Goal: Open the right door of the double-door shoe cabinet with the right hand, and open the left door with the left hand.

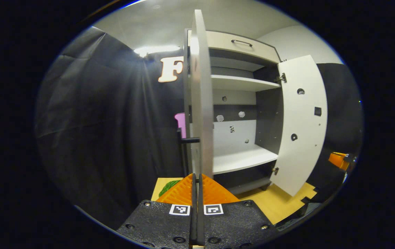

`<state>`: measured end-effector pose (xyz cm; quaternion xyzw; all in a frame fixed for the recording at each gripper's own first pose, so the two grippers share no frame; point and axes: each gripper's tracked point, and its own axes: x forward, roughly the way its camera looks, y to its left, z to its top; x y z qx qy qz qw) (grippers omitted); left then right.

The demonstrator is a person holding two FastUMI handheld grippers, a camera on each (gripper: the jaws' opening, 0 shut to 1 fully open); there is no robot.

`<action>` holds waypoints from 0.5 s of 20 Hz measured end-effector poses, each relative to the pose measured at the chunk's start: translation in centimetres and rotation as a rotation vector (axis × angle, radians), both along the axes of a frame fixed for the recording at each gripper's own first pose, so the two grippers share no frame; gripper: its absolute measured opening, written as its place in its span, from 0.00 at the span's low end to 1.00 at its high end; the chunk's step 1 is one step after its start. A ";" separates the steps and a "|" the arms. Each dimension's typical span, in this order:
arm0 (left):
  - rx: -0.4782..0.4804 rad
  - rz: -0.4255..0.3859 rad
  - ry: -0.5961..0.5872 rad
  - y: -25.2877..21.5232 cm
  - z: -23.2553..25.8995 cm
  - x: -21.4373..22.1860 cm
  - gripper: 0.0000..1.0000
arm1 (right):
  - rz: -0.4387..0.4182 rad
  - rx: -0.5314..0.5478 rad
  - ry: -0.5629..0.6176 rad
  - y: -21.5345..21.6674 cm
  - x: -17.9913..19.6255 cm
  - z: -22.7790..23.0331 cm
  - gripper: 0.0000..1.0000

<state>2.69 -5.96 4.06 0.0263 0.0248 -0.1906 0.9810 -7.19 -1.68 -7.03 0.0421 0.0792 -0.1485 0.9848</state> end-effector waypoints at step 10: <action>-0.043 -0.139 -0.114 -12.0 4.1 -2.4 0.01 | 0.151 0.038 -0.223 6.9 2.5 11.9 0.08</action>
